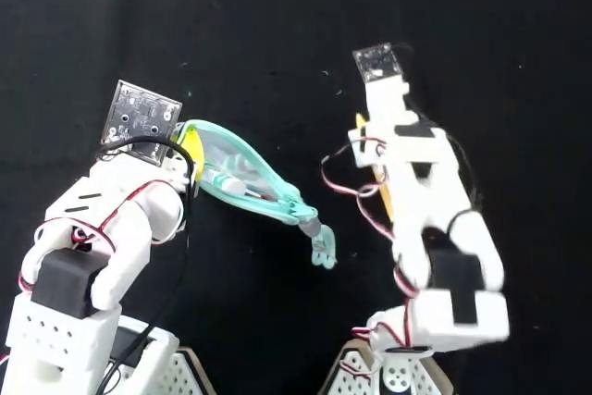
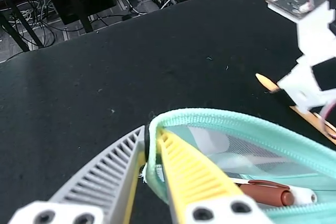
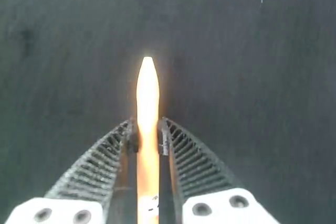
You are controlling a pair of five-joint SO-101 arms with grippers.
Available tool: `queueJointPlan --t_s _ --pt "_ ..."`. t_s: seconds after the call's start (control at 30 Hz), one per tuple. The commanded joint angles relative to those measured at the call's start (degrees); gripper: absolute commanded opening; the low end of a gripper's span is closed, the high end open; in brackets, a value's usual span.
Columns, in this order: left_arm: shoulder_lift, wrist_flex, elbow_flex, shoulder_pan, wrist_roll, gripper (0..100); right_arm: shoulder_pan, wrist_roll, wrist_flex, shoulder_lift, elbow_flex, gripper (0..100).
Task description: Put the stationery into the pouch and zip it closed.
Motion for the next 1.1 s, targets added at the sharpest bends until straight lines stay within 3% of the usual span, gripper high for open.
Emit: queueJointPlan --t_s 0.0,0.13,0.27,0.5,0.6,0.73,1.07 --pt "2.5 0.6 13.5 -0.2 0.2 3 7.5 0.7 11.6 -9.5 0.2 1.2" --pt "2.4 0.4 13.8 0.1 0.2 3 19.9 0.7 16.8 -14.9 0.4 1.2" --pt "2.4 0.4 13.8 -0.1 0.2 3 25.3 1.9 16.7 -14.9 3.4 1.2" --pt "2.4 0.4 13.7 -0.2 0.2 3 27.4 13.1 16.4 -7.1 7.3 1.2" --pt "2.4 0.4 13.7 -0.2 0.2 3 28.6 13.5 13.2 -1.1 5.8 3.9" --pt "2.4 0.4 13.7 -0.2 0.2 3 29.5 14.4 12.0 5.1 3.9 14.9" --pt "2.4 0.4 13.5 -0.2 0.1 3 29.1 18.0 13.9 2.7 2.2 12.5"
